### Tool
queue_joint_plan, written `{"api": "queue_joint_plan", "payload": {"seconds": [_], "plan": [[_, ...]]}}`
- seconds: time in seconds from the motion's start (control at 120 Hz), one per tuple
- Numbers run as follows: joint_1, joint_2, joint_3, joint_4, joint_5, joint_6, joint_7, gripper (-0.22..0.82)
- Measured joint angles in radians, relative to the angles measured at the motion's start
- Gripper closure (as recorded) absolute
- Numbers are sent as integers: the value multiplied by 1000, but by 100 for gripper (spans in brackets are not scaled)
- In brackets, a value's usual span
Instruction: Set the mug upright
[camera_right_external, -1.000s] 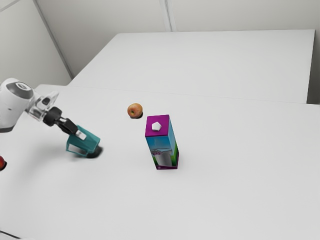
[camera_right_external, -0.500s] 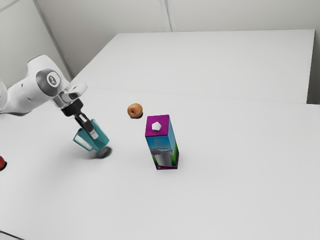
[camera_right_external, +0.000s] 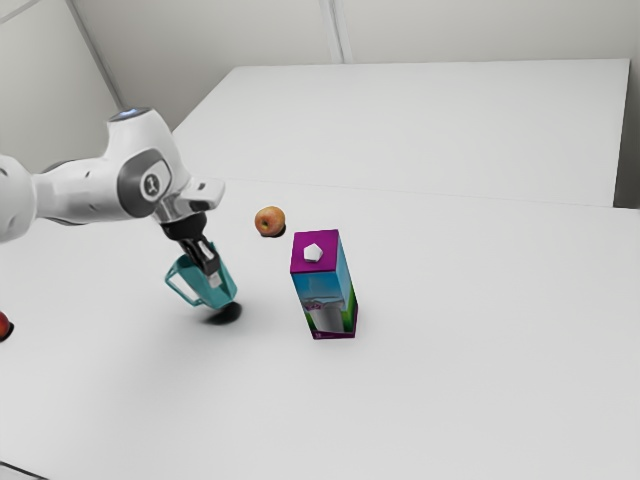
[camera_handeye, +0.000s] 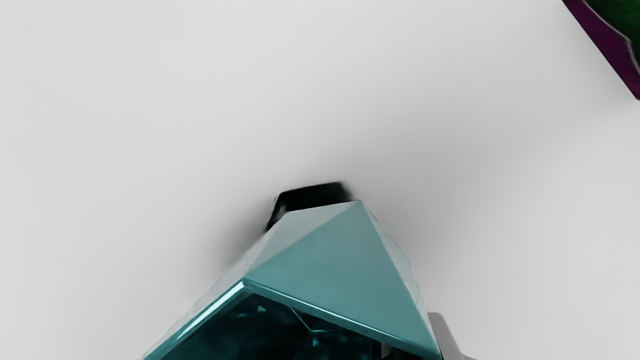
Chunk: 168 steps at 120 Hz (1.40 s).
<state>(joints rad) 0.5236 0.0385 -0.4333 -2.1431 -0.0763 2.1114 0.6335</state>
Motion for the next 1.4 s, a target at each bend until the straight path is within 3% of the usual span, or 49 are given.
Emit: {"api": "queue_joint_plan", "payload": {"seconds": [0.425, 0.9, 1.158, 1.4], "plan": [[21, 4, -93, -60, 50, 86, -187, 79], [13, 33, -112, -92, 74, 147, -334, 78], [14, 10, -125, -96, 63, 150, -366, 48], [14, -88, -139, -50, 61, 96, -382, 23]]}}
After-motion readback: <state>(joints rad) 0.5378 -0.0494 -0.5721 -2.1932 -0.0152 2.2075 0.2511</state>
